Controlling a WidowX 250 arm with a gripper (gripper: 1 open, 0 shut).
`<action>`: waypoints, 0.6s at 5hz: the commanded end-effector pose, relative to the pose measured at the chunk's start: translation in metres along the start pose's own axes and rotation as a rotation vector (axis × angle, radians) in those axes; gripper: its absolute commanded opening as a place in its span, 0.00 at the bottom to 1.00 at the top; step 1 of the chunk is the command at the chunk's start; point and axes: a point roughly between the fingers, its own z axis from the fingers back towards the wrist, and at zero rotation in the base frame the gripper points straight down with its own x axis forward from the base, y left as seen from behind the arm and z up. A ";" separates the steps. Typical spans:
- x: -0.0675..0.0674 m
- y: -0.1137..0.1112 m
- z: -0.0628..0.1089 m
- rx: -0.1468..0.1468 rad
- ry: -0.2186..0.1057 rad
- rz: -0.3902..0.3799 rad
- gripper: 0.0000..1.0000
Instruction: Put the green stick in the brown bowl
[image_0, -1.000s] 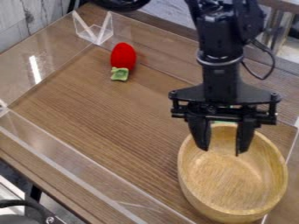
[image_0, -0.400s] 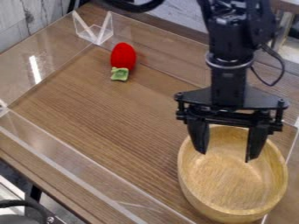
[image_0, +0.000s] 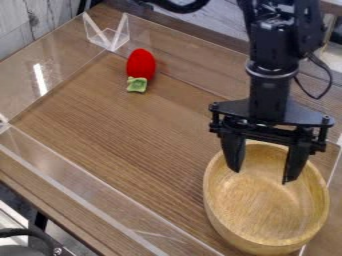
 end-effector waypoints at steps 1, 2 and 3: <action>0.009 -0.009 0.014 -0.009 -0.038 -0.001 1.00; 0.010 -0.013 0.015 0.002 -0.036 0.005 1.00; 0.015 -0.010 0.000 0.013 -0.038 0.032 1.00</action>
